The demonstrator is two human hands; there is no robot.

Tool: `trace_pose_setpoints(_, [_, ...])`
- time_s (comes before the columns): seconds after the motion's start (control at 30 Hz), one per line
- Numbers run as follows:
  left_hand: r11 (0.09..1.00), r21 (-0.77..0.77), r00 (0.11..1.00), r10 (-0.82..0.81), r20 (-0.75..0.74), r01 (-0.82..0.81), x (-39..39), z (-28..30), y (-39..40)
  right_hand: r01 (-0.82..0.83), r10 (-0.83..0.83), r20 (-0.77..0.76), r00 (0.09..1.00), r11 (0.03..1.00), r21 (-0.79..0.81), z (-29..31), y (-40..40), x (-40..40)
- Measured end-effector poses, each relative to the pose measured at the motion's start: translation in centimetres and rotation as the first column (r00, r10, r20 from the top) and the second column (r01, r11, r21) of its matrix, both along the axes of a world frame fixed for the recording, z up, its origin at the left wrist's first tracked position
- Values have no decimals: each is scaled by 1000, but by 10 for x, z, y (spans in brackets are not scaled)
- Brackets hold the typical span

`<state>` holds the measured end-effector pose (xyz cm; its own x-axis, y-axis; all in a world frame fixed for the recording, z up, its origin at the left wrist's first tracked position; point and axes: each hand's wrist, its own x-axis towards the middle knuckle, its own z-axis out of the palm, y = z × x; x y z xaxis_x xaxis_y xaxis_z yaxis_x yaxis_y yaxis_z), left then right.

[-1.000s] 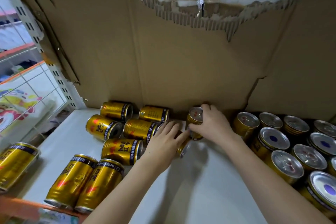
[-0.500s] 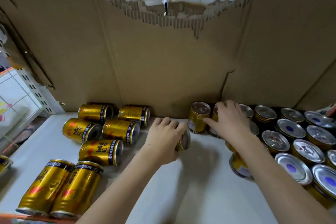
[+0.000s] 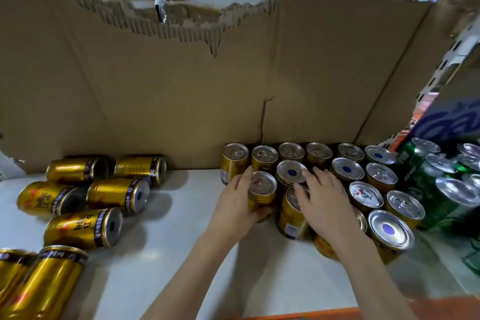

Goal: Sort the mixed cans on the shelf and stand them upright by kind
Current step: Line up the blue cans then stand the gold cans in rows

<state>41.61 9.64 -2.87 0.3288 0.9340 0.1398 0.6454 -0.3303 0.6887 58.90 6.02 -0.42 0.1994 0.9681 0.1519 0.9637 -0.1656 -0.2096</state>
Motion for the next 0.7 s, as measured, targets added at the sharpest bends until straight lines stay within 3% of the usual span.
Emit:
trace_pose_setpoints(0.07, [1000, -9, 1000, -25, -7, 25, -4, -2, -1, -18, 18, -19, 1000, 1000, 11, 3, -1, -1])
trace_pose_setpoints(0.17, [998, 60, 988, -25, -150, 34, -18, -4, -2, -82, 86, -35, 996, 993, 89, 5, -3, -8])
trace_pose_setpoints(0.4, [957, 206, 924, 257, -283, -203, -115, 11, -29, -196, 256, -130, 958, 914, 356, -11, 1, -81])
trace_pose_setpoints(0.53, [898, 248, 847, 429, -313, -363, -182, 10, -58, -341, 407, -184, 895, 889, 307, -21, 6, -148])
trace_pose_setpoints(0.63, [842, 325, 764, 532, -364, -432, -219, 5, -76, -476, 529, -184, 828, 838, 265, -27, 8, -192])
trace_pose_setpoints(0.7, [820, 295, 716, 573, -399, -491, -236, 5, -87, -592, 622, -193, 759, 783, 191, -28, 9, -219])
